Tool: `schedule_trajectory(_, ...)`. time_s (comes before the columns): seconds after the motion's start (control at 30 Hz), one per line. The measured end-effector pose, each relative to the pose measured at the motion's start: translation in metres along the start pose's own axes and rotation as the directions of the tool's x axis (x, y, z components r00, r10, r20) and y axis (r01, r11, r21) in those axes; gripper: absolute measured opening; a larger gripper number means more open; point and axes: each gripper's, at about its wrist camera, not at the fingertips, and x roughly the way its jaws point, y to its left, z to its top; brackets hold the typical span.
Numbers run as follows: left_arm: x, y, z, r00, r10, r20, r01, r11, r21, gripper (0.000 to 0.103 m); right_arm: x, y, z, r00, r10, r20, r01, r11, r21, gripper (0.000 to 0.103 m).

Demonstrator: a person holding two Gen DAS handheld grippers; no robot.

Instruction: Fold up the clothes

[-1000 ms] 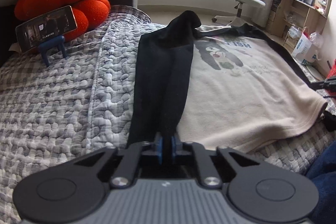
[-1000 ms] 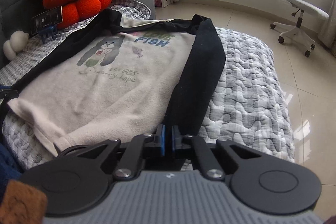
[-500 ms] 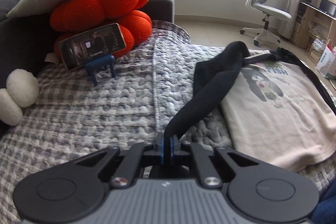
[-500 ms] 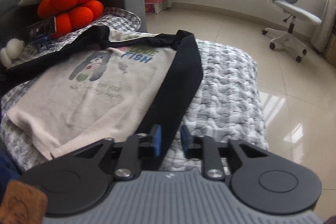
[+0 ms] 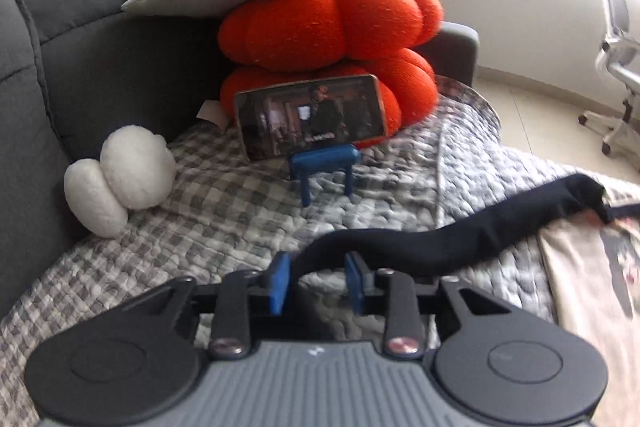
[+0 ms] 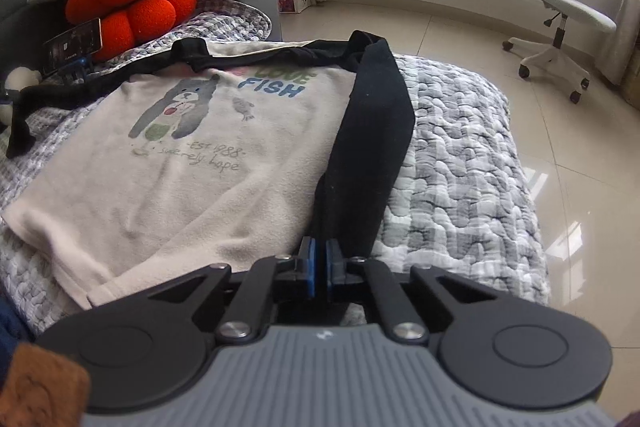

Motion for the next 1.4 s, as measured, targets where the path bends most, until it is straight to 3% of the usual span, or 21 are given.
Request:
schedule_trajectory(0.1,-0.017,-0.019,-0.019,0.993,-0.116,-0.009,0.116,0.993,0.027,0.036,-0.012,-0.007,0.003,1.0,-0.012,0.025,0.011,1.0,0.008,0.004)
schedule_trajectory(0.13,-0.023,-0.027,-0.027,0.986,-0.167,-0.018,0.167,0.985,0.034,0.044,-0.017,-0.01,0.005,0.999,-0.014,0.035,0.014,1.0,0.012,0.004)
schedule_trajectory(0.2,-0.032,-0.043,-0.042,0.957,-0.286,-0.052,0.288,0.957,0.041,0.05,-0.026,-0.013,0.009,0.998,-0.025,0.061,0.025,1.0,0.013,0.004)
schedule_trajectory(0.27,-0.034,-0.058,-0.055,0.932,-0.35,-0.094,0.355,0.934,0.047,0.05,-0.032,-0.016,0.014,0.995,-0.064,0.08,0.064,0.998,0.0,0.004)
schedule_trajectory(0.33,-0.03,-0.072,-0.066,0.917,-0.377,-0.13,0.388,0.92,0.065,0.047,-0.035,-0.022,0.019,0.99,-0.111,0.092,0.113,0.993,-0.014,0.004)
schedule_trajectory(0.37,-0.028,-0.078,-0.071,0.911,-0.386,-0.147,0.399,0.914,0.071,0.035,-0.036,-0.027,0.022,0.986,-0.137,0.096,0.14,0.99,-0.019,0.004)
schedule_trajectory(0.4,-0.025,-0.082,-0.075,0.907,-0.386,-0.167,0.401,0.913,0.071,0.03,-0.035,-0.034,0.026,0.977,-0.186,0.103,0.19,0.981,-0.027,0.004)
schedule_trajectory(0.47,-0.021,-0.088,-0.082,0.894,-0.402,-0.197,0.419,0.907,0.05,0.028,-0.031,-0.049,0.034,0.948,-0.294,0.118,0.301,0.952,-0.046,0.003)
schedule_trajectory(0.53,-0.021,-0.087,-0.087,0.887,-0.412,-0.208,0.427,0.904,0.03,0.028,-0.026,-0.067,0.042,0.905,-0.404,0.132,0.412,0.911,-0.036,0.003)
schedule_trajectory(0.6,-0.021,-0.086,-0.089,0.883,-0.418,-0.213,0.43,0.903,0.014,0.028,-0.014,-0.088,0.046,0.822,-0.557,0.124,0.559,0.829,0.018,0.009)
schedule_trajectory(0.63,-0.021,-0.085,-0.089,0.88,-0.424,-0.214,0.435,0.9,0.004,0.028,-0.012,-0.087,0.043,0.813,-0.567,0.134,0.572,0.82,0.0,0.018)
schedule_trajectory(0.67,-0.022,-0.083,-0.09,0.876,-0.432,-0.216,0.441,0.897,-0.005,0.03,-0.012,-0.084,0.04,0.816,-0.56,0.147,0.569,0.822,-0.024,0.018)
schedule_trajectory(0.7,-0.023,-0.083,-0.091,0.873,-0.437,-0.218,0.446,0.895,-0.011,0.031,-0.014,-0.078,0.035,0.848,-0.508,0.151,0.518,0.855,-0.032,0.022)
schedule_trajectory(0.73,-0.023,-0.083,-0.092,0.872,-0.436,-0.22,0.446,0.895,-0.009,0.031,-0.017,-0.072,0.03,0.884,-0.442,0.151,0.452,0.892,-0.034,0.044)
schedule_trajectory(0.77,-0.024,-0.083,-0.093,0.872,-0.436,-0.222,0.446,0.895,-0.008,0.031,-0.019,-0.065,0.024,0.916,-0.374,0.148,0.383,0.923,-0.038,0.053)
schedule_trajectory(0.83,-0.025,-0.084,-0.095,0.873,-0.434,-0.225,0.444,0.896,-0.004,0.032,-0.024,-0.047,0.011,0.965,-0.224,0.134,0.233,0.971,-0.058,0.057)
schedule_trajectory(0.93,-0.027,-0.084,-0.097,0.868,-0.442,-0.224,0.451,0.892,-0.013,0.035,-0.033,-0.021,-0.007,0.993,-0.017,0.115,0.027,0.996,-0.085,0.057)
schedule_trajectory(1.0,-0.028,-0.082,-0.098,0.866,-0.447,-0.224,0.453,0.891,-0.027,0.036,-0.038,-0.007,-0.017,0.991,0.102,0.091,-0.094,0.992,-0.083,0.057)
schedule_trajectory(1.13,-0.035,-0.077,-0.102,0.873,-0.439,-0.21,0.438,0.897,-0.053,0.036,-0.053,0.008,-0.021,0.955,0.287,0.073,-0.286,0.958,-0.029,0.057)
schedule_trajectory(1.4,-0.046,-0.061,-0.109,0.869,-0.447,-0.21,0.441,0.894,-0.08,0.036,-0.125,0.008,-0.018,0.892,0.413,0.184,-0.416,0.909,-0.02,0.057)
